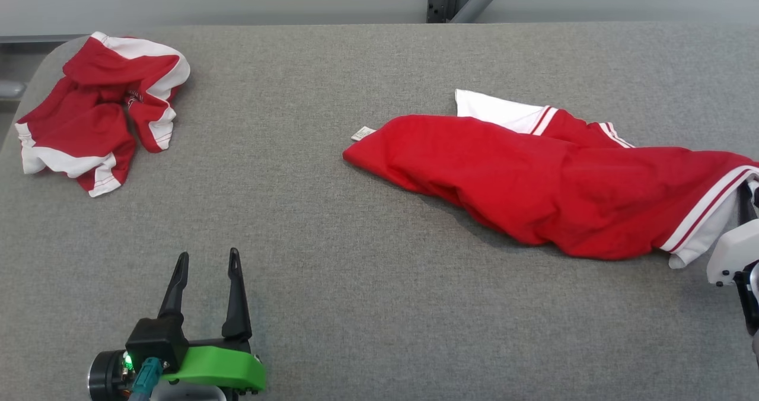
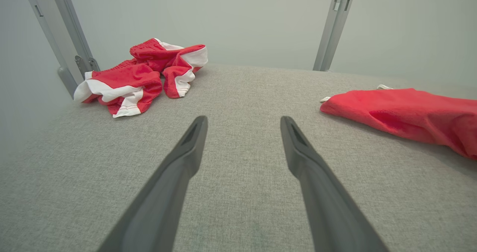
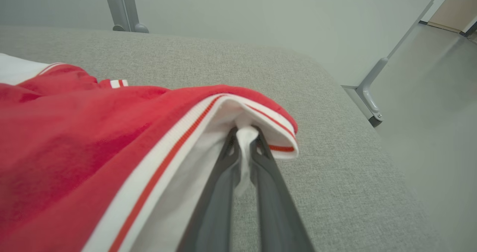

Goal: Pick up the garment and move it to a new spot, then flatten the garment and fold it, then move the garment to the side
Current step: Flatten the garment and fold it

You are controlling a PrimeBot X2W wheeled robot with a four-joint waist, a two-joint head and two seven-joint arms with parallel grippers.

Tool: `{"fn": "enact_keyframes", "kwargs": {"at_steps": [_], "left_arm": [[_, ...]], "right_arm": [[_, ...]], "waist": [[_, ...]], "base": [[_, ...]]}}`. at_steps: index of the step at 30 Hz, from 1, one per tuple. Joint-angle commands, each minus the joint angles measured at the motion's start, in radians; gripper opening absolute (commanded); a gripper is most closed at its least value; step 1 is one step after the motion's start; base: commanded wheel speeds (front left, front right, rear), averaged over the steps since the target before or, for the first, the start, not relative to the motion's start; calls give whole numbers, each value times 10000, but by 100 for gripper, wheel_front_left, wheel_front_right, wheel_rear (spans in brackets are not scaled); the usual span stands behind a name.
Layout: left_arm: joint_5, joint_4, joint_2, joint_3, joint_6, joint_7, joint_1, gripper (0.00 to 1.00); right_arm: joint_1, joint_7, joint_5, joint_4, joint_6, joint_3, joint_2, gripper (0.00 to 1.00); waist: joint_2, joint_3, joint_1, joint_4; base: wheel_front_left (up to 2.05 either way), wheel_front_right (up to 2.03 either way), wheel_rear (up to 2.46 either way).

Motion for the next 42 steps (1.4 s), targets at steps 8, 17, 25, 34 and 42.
{"fn": "enact_keyframes", "kwargs": {"at_steps": [8,17,25,34,42], "left_arm": [[57,34,10,56,13,-29,163,100],[-52,-25,12,-46,83,-29,274,100],[-48,-60,13,-176,62,-27,114,100],[-163,-99,13,-381,149,-27,-59,100],[-388,-138,12,-396,282,-29,85,100]], "right_arm": [[135,4,-528,-152,-10,-470,199,100],[817,4,-44,-2347,-10,228,604,100],[1032,67,735,-3901,-10,3076,1242,100],[-35,474,1416,-2511,-13,6576,1453,100],[-944,775,1038,-600,-13,6743,1370,26]], "waist": [[70,-196,0,-143],[70,-395,0,-585],[70,-382,0,-330],[70,-198,0,981],[70,-180,0,1753]], "base": [[0,0,0],[0,0,0],[0,0,0],[0,0,0],[0,0,0]]}}
